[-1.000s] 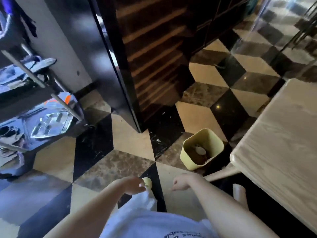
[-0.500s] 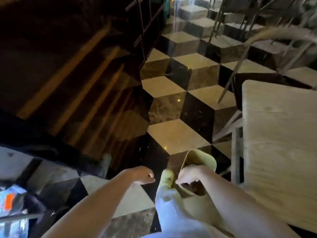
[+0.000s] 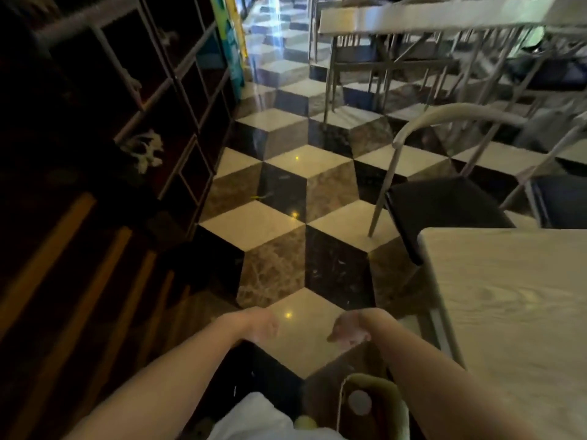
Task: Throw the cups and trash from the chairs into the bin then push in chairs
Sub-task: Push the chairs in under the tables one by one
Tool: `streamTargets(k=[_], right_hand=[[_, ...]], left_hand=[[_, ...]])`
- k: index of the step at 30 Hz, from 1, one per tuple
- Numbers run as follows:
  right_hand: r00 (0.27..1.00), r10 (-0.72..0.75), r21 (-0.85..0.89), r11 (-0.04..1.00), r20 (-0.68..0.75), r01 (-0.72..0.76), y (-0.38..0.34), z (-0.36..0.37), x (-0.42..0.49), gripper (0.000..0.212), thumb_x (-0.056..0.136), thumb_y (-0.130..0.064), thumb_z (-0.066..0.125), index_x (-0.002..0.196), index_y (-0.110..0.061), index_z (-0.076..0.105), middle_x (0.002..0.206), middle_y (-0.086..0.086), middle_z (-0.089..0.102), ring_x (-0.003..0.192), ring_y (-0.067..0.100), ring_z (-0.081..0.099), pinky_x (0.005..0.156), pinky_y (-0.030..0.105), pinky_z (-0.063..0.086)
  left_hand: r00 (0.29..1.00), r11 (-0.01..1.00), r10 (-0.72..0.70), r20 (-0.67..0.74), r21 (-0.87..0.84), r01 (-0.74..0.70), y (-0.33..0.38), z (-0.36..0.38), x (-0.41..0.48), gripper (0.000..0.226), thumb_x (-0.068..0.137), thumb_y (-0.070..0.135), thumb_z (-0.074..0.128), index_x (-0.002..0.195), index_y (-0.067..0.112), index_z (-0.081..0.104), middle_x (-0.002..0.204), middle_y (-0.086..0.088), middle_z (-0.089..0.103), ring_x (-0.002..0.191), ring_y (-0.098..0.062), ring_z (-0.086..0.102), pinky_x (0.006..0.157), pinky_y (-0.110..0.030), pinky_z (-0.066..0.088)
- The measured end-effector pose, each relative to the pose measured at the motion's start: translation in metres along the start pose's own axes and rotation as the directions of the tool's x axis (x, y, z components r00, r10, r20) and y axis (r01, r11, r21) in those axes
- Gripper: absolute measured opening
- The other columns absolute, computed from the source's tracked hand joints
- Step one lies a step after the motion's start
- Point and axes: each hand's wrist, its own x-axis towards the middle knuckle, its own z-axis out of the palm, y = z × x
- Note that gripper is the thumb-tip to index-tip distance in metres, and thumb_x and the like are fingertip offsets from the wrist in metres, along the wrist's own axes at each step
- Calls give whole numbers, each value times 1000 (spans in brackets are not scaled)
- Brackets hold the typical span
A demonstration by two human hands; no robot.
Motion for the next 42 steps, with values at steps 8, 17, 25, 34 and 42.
streamTargets(k=[8,17,25,34,42], right_hand=[[999,38,113,993,23,-40,8,-105,52,57,95,-49,44,137,-11,46,127,5,59,112,22,59,85,35,43],[995,81,248,964,51,-92,2,-264,127,53,95,-47,45,136,-14,48,131,6,56,108,21,58,82,31,44],[998,56,309,950,6,-55,-4,-364,166,49,92,-50,48,129,-18,52,110,2,58,93,15,57,79,32,41],[997,71,238,969,3,-70,19,-521,225,52,95,-47,44,130,-9,52,95,2,58,82,17,58,68,27,42],[997,81,483,873,-18,-62,77,-670,256,52,88,-51,55,132,-24,52,134,3,55,119,22,53,102,43,41]], left_hand=[[994,993,70,81,86,-77,-10,-118,104,40,95,36,42,130,21,54,137,-2,53,122,-21,51,100,-34,42],[975,986,112,194,98,-133,-47,-282,236,33,94,38,48,123,27,56,128,2,56,113,-17,53,92,-33,41],[967,980,113,227,137,-147,-58,-387,307,33,95,34,48,126,24,55,131,-1,55,118,-18,52,104,-40,41],[961,950,179,211,218,-225,-53,-516,419,37,96,34,45,127,16,56,129,-5,58,116,-24,54,102,-41,43],[954,903,201,221,335,-268,-11,-676,525,39,93,40,48,128,24,55,131,-1,56,119,-20,53,105,-43,40]])
